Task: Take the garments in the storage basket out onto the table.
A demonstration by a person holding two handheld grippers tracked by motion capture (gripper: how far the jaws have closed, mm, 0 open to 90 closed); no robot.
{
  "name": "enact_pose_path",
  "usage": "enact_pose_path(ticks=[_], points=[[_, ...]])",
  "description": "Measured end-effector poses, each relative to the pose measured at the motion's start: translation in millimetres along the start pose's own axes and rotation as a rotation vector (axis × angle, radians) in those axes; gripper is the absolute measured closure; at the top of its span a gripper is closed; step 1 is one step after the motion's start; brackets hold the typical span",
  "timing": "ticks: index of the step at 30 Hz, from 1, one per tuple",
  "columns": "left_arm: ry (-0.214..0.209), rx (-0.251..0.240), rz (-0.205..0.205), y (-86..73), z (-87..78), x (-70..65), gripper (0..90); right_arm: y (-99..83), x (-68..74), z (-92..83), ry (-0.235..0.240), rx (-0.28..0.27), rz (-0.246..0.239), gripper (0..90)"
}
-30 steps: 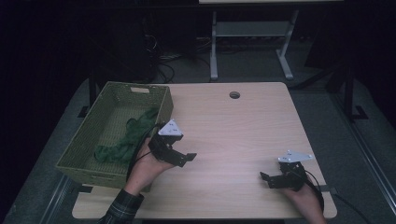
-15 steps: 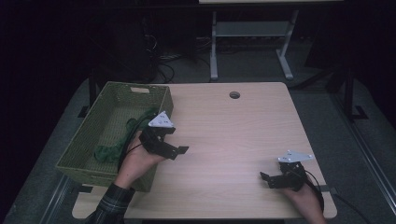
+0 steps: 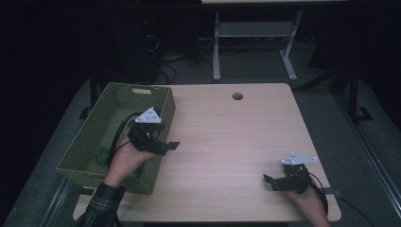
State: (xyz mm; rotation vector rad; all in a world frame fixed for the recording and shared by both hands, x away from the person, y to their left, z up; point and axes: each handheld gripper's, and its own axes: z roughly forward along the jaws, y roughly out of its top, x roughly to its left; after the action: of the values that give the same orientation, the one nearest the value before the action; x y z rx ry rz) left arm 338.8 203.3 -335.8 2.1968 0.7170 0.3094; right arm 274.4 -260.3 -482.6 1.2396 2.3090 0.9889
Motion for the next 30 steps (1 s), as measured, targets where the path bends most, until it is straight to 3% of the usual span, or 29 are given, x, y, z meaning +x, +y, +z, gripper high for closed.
enact_pose_path(ticks=[18,30], points=[[0.099,0.003,-0.098,-33.3,-26.5,44.1,20.3,0.0,0.0,0.0,0.0,0.0,0.0,7.2],[0.191,0.061,-0.13,-54.4,-30.9,74.0,20.3,0.0,-0.1,0.0,0.0,0.0,0.0,7.2]])
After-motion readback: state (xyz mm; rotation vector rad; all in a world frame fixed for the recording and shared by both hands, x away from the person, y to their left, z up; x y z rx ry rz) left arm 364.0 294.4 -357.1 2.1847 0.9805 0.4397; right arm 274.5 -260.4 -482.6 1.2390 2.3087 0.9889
